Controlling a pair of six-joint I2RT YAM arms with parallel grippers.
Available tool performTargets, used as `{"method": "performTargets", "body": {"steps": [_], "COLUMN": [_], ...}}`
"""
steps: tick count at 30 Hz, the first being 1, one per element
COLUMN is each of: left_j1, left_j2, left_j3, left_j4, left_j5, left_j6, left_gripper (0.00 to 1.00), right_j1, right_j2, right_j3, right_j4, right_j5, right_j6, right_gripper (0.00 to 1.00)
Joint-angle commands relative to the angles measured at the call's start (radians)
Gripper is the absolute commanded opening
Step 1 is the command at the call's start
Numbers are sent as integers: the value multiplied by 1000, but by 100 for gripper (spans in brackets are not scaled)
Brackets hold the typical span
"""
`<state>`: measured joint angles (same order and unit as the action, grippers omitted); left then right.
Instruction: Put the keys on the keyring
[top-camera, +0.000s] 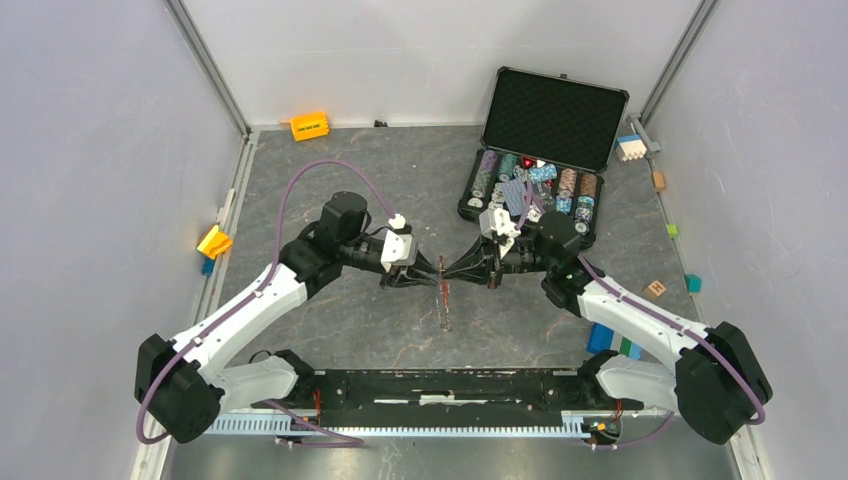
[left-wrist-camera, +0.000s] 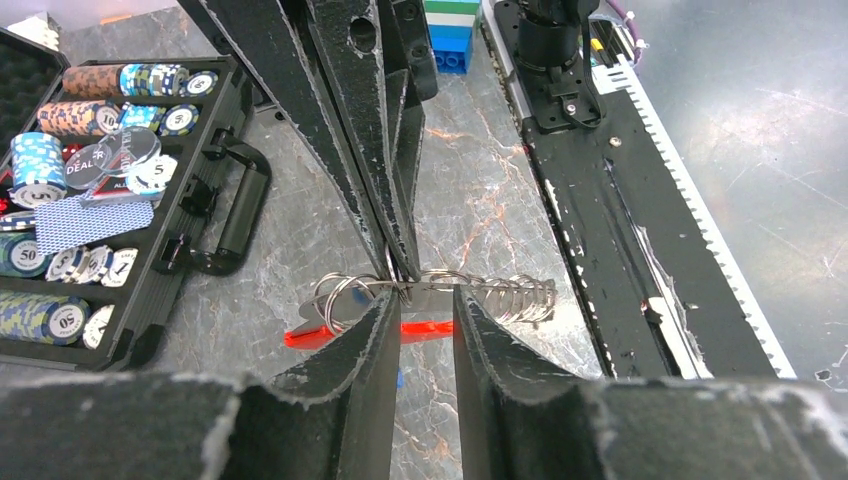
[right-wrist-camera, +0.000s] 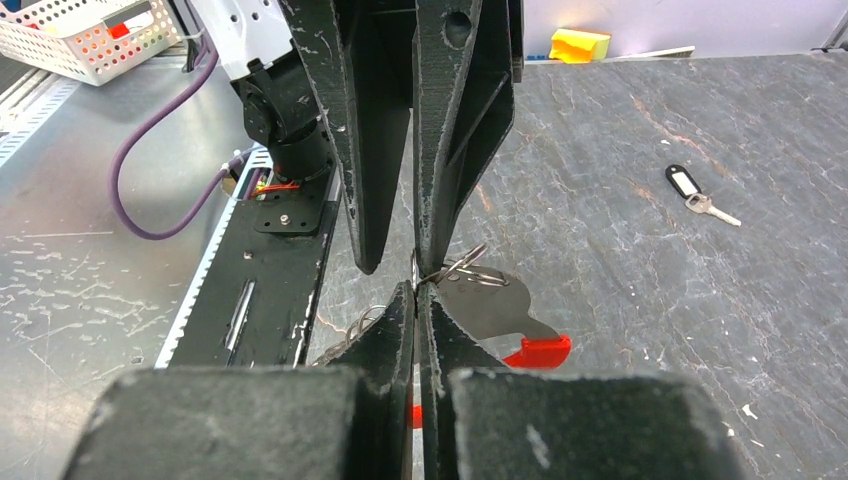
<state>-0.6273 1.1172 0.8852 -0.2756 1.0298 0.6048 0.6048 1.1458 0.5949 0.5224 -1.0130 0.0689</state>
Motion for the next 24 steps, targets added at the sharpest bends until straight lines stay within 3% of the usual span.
{"method": "performTargets", "body": {"steps": [1, 9, 16, 18, 20, 22, 24], "left_j1": [3, 3, 2, 2, -9, -35, -59], "left_j2": [11, 30, 31, 29, 22, 23, 33], "left_j3": [-3, -17, -19, -19, -6, 21, 49], "left_j4": [82, 143, 152, 147, 97, 13, -59], "left_j5": [39, 30, 17, -2, -61, -152, -219], "left_j6": [-61, -101, -113, -122, -95, -38, -7], "left_gripper": [32, 23, 3, 2, 2, 2, 2], "right_j1": [-8, -8, -10, -10, -10, -10, -10], "right_j2": [2, 2, -1, -2, -9, -16, -24], "right_j3": [-1, -9, -13, -15, -7, 24, 53], "right_j4": [64, 87, 95, 92, 35, -95, -200], "right_j5": [-1, -5, -10, -10, -5, 18, 43], "right_j6": [21, 37, 41, 30, -25, -141, -240], "right_gripper": [0, 0, 0, 0, 6, 19, 23]}}
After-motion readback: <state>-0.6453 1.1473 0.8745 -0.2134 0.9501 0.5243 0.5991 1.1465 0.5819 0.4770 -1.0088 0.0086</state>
